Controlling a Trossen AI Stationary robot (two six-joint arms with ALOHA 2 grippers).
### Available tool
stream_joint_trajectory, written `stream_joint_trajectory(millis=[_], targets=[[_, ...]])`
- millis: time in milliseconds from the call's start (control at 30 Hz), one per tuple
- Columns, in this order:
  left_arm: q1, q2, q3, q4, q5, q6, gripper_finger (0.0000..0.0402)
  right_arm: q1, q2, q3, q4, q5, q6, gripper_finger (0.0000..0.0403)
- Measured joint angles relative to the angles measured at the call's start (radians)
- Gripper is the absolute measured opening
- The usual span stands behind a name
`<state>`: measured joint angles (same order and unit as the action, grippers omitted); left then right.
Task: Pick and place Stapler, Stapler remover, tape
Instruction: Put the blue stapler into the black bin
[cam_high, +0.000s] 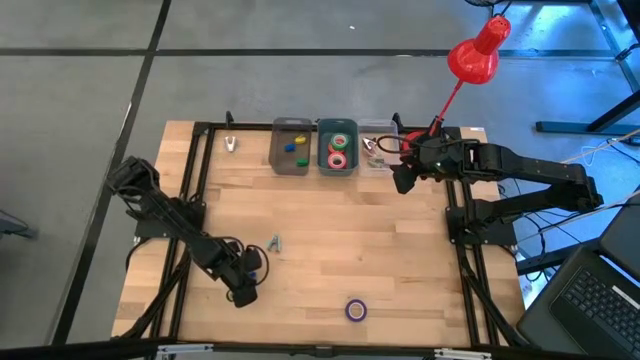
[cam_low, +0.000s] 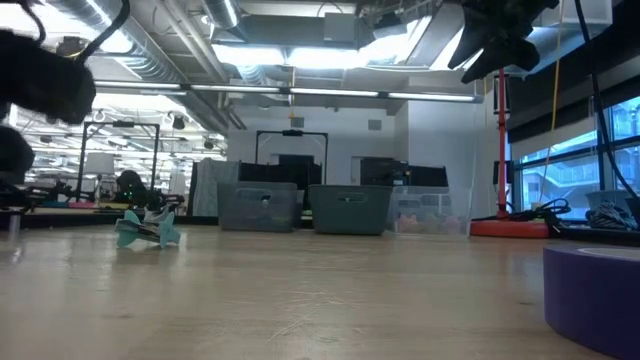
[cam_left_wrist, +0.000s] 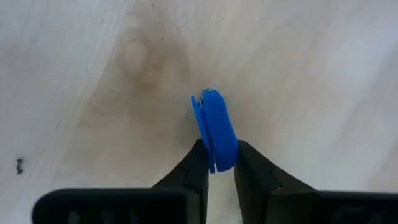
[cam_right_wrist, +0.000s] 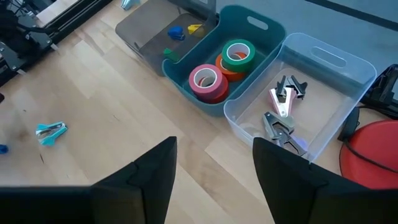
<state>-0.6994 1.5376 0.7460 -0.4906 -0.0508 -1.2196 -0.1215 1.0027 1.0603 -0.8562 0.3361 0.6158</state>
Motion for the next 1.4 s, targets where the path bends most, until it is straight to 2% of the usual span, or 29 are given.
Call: stream_joint_trajectory(millis=[300,467,600,667,767,900,1033,1167,1267,1400], targets=[[0.062,-0.155,0.001,-0.038,-0.026,0.054,0.0040,0.000,0.000,0.000,0.000,0.003,-0.022,0.0213],[0.162,-0.265,0.003,-0.112,-0.055,0.154,0.0040,0.000,0.000,0.000,0.000,0.003,-0.025,0.0213],[0.350,-0.328,0.004,-0.138,-0.061,0.394,0.0040,0.000,0.000,0.000,0.000,0.003,-0.025,0.0213],[0.486,-0.336,0.004,-0.128,-0.053,0.534,0.0040,0.000,0.000,0.000,0.000,0.003,-0.023,0.0213],[0.734,-0.331,0.004,-0.048,0.015,0.748,0.0040,0.000,0.000,0.000,0.000,0.003,-0.018,0.0213],[1.068,-0.286,0.017,0.090,0.123,0.958,0.0040,0.000,0.000,0.000,0.000,0.003,0.005,0.0213],[1.308,-0.170,0.156,0.080,0.192,1.135,0.0040,0.000,0.000,0.000,0.000,0.003,0.005,0.0213],[1.394,0.009,0.344,-0.018,0.248,1.298,0.0040,-0.004,0.000,0.000,0.001,0.003,0.006,0.0213],[1.408,0.139,0.460,-0.097,0.264,1.381,0.0040,-0.013,0.000,0.000,0.000,-0.002,0.009,0.0213],[1.406,0.261,0.554,-0.189,0.263,1.450,0.0040,-0.019,0.000,0.000,0.000,-0.016,0.008,0.0213]])
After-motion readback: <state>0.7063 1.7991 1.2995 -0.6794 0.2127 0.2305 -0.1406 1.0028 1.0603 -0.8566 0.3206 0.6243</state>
